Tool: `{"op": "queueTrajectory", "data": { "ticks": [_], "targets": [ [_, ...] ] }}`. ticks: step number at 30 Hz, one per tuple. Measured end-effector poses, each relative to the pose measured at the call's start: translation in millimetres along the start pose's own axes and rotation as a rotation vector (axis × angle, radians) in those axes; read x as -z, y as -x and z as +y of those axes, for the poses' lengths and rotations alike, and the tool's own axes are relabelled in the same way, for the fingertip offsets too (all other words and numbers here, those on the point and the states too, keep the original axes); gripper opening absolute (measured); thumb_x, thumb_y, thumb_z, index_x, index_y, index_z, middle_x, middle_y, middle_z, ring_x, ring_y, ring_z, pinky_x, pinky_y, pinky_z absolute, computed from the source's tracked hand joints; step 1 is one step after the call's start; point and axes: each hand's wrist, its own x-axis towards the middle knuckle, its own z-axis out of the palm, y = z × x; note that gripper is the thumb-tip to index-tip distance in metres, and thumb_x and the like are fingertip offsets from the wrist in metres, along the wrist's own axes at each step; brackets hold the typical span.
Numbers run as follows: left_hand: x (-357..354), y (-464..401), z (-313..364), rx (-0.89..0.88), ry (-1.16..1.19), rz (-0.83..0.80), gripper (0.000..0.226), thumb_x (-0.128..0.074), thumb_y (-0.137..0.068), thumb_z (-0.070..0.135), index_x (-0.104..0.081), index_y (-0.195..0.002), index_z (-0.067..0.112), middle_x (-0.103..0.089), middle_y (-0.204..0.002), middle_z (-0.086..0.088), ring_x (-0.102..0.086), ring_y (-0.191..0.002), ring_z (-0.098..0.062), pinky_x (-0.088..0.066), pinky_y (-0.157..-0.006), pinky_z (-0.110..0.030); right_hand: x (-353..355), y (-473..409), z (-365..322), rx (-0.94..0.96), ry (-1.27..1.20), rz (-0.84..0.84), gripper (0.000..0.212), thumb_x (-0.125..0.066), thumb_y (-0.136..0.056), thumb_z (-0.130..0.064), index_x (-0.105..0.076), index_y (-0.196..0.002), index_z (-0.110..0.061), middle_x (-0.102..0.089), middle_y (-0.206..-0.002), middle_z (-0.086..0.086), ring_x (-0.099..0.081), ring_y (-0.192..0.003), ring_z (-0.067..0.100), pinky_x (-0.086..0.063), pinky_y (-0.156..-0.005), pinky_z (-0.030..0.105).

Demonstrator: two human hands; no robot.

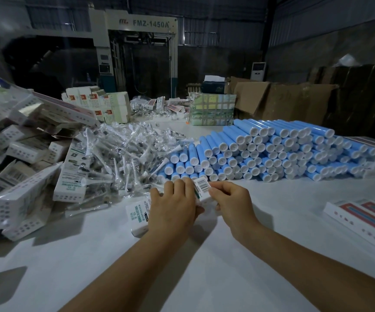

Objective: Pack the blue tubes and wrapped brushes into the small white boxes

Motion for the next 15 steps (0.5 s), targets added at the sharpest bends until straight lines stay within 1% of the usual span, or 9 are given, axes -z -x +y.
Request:
{"op": "queueTrajectory", "data": {
  "ticks": [2,3,4,5,7,8,10,12,15],
  "targets": [
    [3.0,-4.5,-4.8,0.03,0.062,0.026,0.071,-0.036,-0.091,0.062,-0.021,-0.142,0.015,-0.041,-0.135,-0.004,-0.041,-0.121,-0.025,-0.034,-0.091,-0.041,0.1,2.8,-5.9,0.042,-0.059,-0.022,0.019,-0.056,-0.094,-0.013,-0.067,-0.109,-0.018,-0.069,-0.092,-0.006,-0.062,-0.066,-0.007,-0.047,-0.055,0.012],
    [5.9,-8.4,-8.6,0.058,0.146,0.067,0.071,-0.036,-0.09,0.063,-0.024,-0.142,0.016,-0.043,-0.134,-0.003,-0.043,-0.12,-0.024,-0.037,-0.09,-0.041,0.4,4.4,-8.6,0.096,-0.077,-0.028,0.02,-0.054,-0.096,-0.017,-0.064,-0.111,-0.025,-0.066,-0.094,-0.01,-0.061,-0.07,-0.009,-0.048,-0.058,0.014],
    [11.1,-12.8,-12.5,0.102,0.304,0.121,0.07,-0.036,-0.088,0.064,-0.029,-0.14,0.017,-0.046,-0.13,-0.002,-0.047,-0.116,-0.021,-0.041,-0.088,-0.039,0.7,6.9,-11.1,0.163,-0.083,-0.037,0.019,-0.053,-0.097,-0.021,-0.059,-0.11,-0.034,-0.064,-0.096,-0.014,-0.059,-0.074,-0.01,-0.049,-0.063,0.014],
    [19.0,-16.3,-15.9,0.158,0.563,0.175,0.069,-0.037,-0.085,0.066,-0.036,-0.135,0.018,-0.051,-0.123,-0.001,-0.053,-0.107,-0.016,-0.047,-0.082,-0.035,0.6,10.0,-13.5,0.228,-0.076,-0.055,0.019,-0.053,-0.095,-0.027,-0.056,-0.109,-0.04,-0.061,-0.099,-0.017,-0.058,-0.079,-0.011,-0.048,-0.066,0.012],
    [35.0,-20.1,-18.9,0.296,1.273,0.258,0.066,-0.04,-0.078,0.071,-0.049,-0.117,0.02,-0.061,-0.105,0.003,-0.06,-0.085,-0.004,-0.05,-0.064,-0.025,-0.9,16.3,-15.1,0.315,-0.006,-0.126,0.028,-0.051,-0.085,-0.039,-0.048,-0.113,-0.046,-0.056,-0.106,-0.018,-0.055,-0.089,-0.012,-0.045,-0.072,0.007],
    [39.2,-21.0,-19.6,0.418,1.569,0.273,0.065,-0.04,-0.076,0.072,-0.052,-0.113,0.019,-0.063,-0.099,0.002,-0.063,-0.082,-0.003,-0.05,-0.061,-0.024,-2.3,19.2,-14.3,0.33,0.061,-0.177,0.034,-0.049,-0.082,-0.044,-0.045,-0.116,-0.049,-0.053,-0.11,-0.016,-0.052,-0.094,-0.011,-0.045,-0.074,0.007],
    [39.3,-22.4,-19.1,0.71,1.971,0.175,0.061,-0.039,-0.084,0.065,-0.053,-0.116,0.015,-0.066,-0.101,-0.006,-0.066,-0.089,-0.017,-0.054,-0.065,-0.033,-6.6,23.3,-12.4,0.332,0.208,-0.29,0.045,-0.05,-0.08,-0.052,-0.039,-0.124,-0.053,-0.047,-0.115,-0.014,-0.049,-0.102,-0.007,-0.046,-0.081,0.013],
    [34.9,-20.7,-15.8,0.886,2.222,0.066,0.052,-0.038,-0.092,0.058,-0.053,-0.113,0.013,-0.068,-0.101,-0.013,-0.068,-0.087,-0.025,-0.057,-0.067,-0.038,-11.7,24.5,-8.8,0.363,0.325,-0.349,0.056,-0.054,-0.082,-0.054,-0.039,-0.135,-0.045,-0.044,-0.118,-0.011,-0.048,-0.108,-0.004,-0.046,-0.087,0.015],
    [25.9,-18.1,-11.2,0.994,2.308,0.02,0.044,-0.041,-0.092,0.058,-0.055,-0.095,0.016,-0.07,-0.092,-0.015,-0.069,-0.083,-0.028,-0.057,-0.068,-0.041,-18.4,21.4,-3.1,0.42,0.439,-0.315,0.057,-0.061,-0.088,-0.042,-0.04,-0.14,-0.036,-0.042,-0.118,-0.008,-0.046,-0.112,0.004,-0.039,-0.09,0.011]
  ]
}}
